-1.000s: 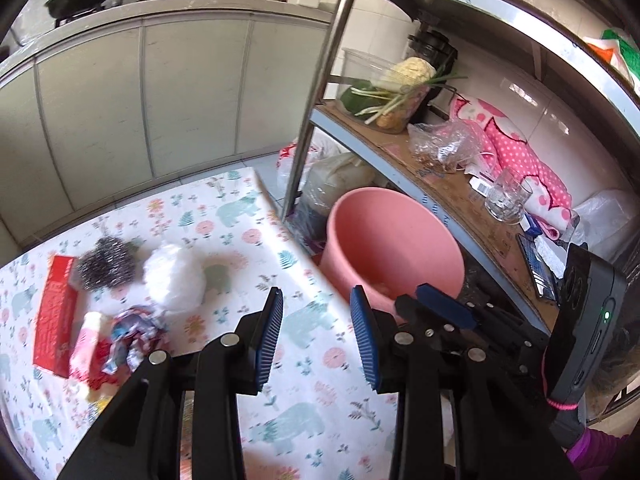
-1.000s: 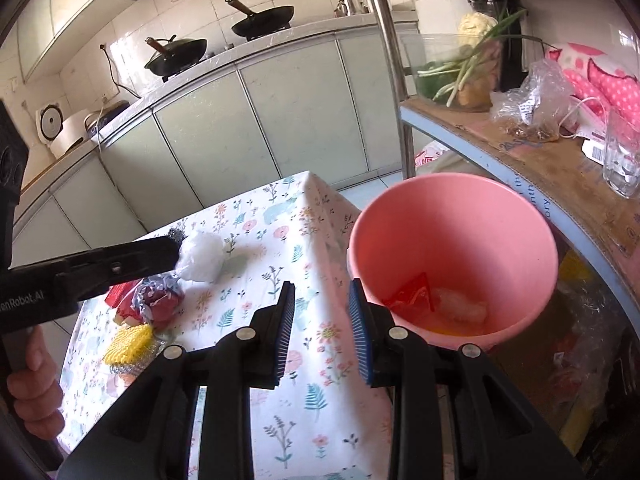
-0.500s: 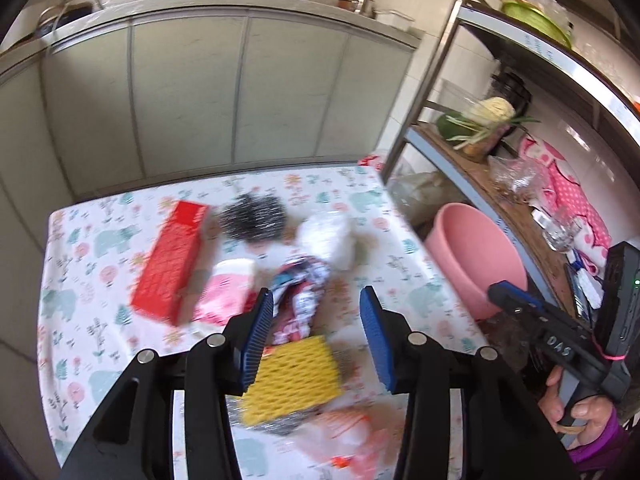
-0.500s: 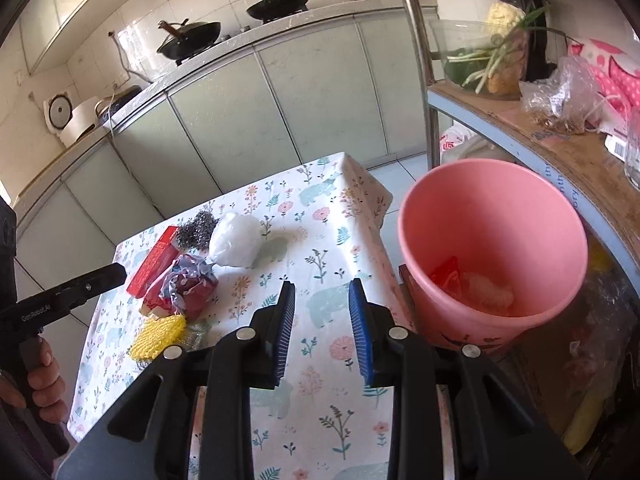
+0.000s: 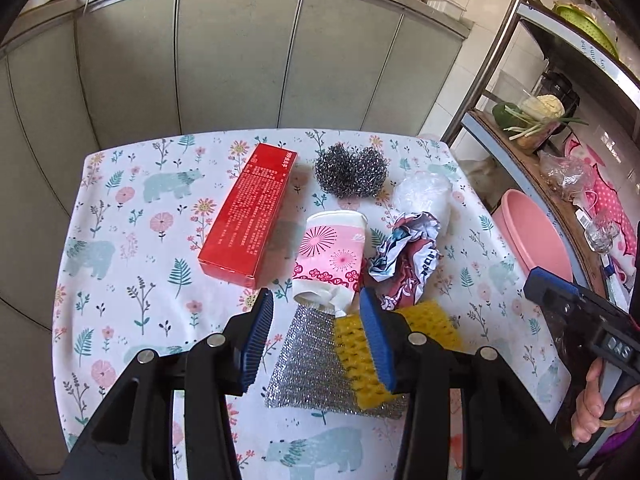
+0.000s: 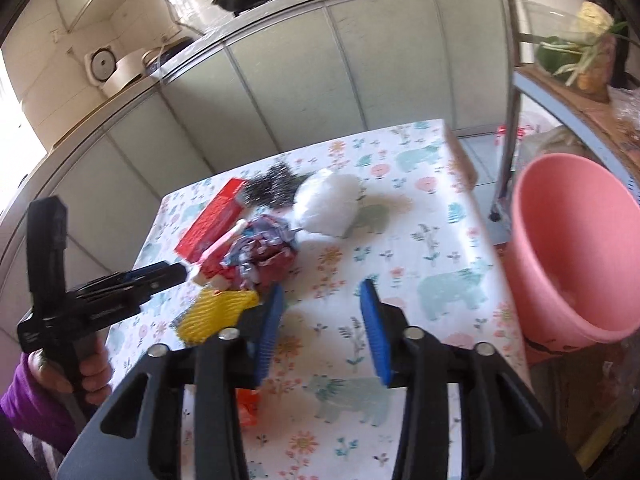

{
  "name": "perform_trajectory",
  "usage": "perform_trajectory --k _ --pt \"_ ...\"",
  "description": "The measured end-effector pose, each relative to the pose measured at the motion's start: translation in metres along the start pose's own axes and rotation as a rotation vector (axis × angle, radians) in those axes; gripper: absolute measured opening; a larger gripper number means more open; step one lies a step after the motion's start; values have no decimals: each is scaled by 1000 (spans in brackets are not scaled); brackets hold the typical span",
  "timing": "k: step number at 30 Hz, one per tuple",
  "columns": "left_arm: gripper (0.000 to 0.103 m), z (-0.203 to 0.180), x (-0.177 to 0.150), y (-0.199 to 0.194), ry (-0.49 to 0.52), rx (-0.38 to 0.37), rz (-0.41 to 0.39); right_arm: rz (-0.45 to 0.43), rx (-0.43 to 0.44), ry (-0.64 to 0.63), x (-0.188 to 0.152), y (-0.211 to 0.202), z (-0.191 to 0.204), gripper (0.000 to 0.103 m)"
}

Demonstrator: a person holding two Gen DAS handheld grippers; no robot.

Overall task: Collect trash
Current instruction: 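Lower the left gripper to the pink paper cup while the right grasps the crumpled patterned wrapper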

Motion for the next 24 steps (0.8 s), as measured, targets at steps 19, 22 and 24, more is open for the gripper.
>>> perform_trajectory --k 19,22,24 --pt "40 -8 3 27 1 -48 -2 135 144 122 0 70 19 52" --pt "40 -2 4 21 -10 -50 -26 148 142 146 0 78 18 55" --pt "40 2 5 15 -11 -40 -53 160 144 162 -1 84 17 55"
Point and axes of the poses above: each gripper's, at about its wrist camera, not at the fingertips, and y roughly the way its jaws point, z to its left, x to its top, the point moved 8 cm from there along y, roughly the way its jaws point, and after that the axes turned 14 degrees about x, right-handed, at the moved point
